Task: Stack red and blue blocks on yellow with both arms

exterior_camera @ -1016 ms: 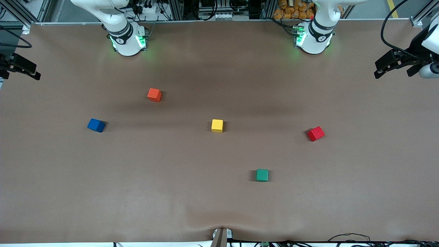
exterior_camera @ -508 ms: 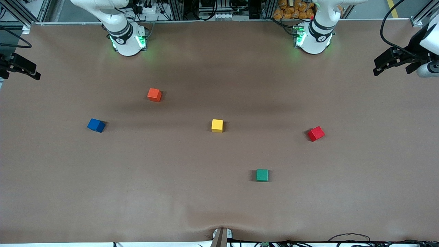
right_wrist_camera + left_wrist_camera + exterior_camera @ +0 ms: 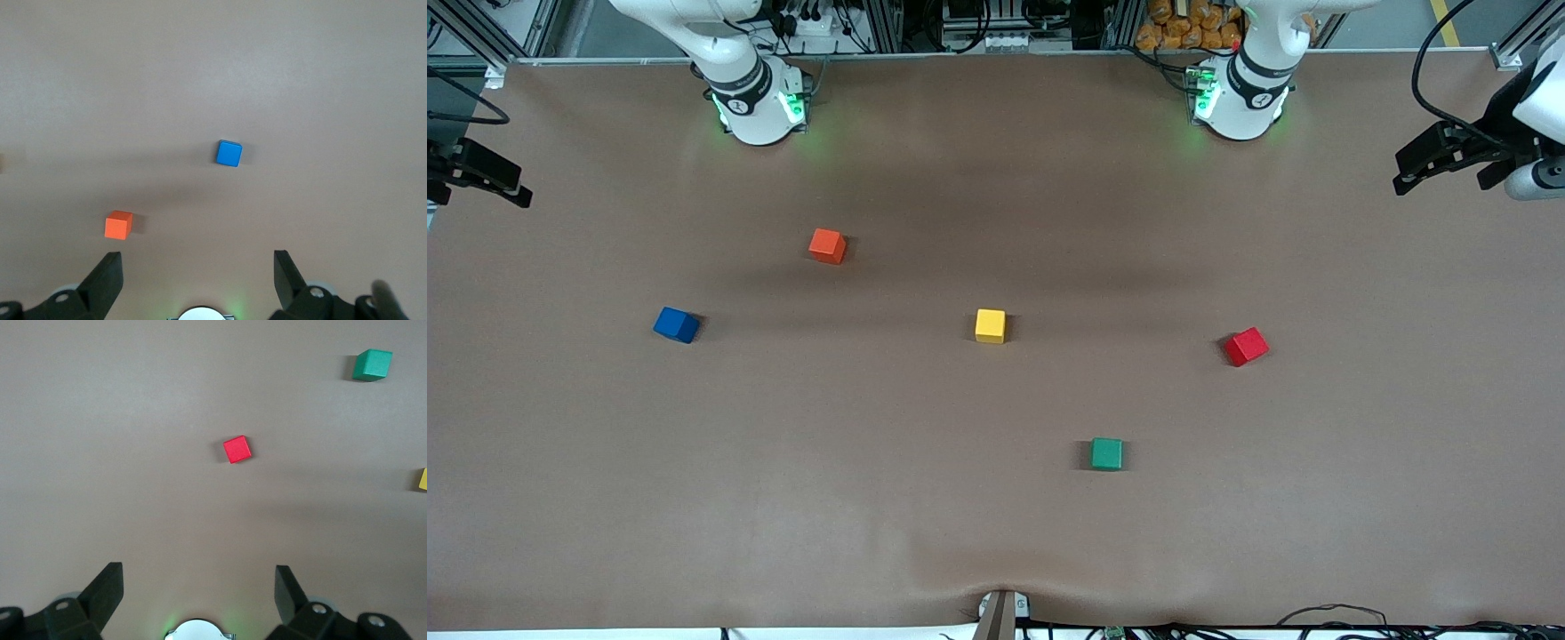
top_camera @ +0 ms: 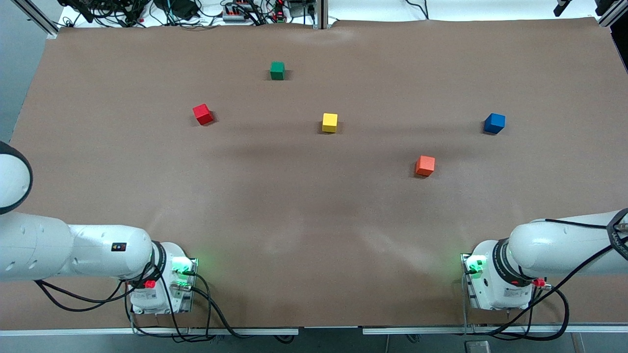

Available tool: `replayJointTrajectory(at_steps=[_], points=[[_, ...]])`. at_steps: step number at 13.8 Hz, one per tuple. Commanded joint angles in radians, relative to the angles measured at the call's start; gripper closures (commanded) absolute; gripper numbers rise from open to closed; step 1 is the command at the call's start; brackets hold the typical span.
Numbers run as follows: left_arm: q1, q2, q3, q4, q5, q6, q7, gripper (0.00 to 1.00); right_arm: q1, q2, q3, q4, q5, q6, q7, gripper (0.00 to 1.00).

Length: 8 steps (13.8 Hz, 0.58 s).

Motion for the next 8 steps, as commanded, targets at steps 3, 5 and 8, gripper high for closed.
replayJointTrajectory(at_steps=[3, 5, 8], points=[[-0.01, 0.002, 0.005, 0.016, 0.012, -0.018, 0.005, 0.0, -0.018, -0.022, 0.008, -0.017, 0.016, 0.002, -0.004, 0.0], [-0.01, 0.002, 0.005, 0.016, 0.012, -0.018, 0.005, 0.0, -0.016, -0.022, 0.008, -0.017, 0.016, 0.002, -0.004, 0.0], [-0.01, 0.002, 0.005, 0.016, 0.012, -0.018, 0.005, 0.0, -0.019, -0.022, 0.008, -0.017, 0.016, 0.004, -0.004, 0.0]])
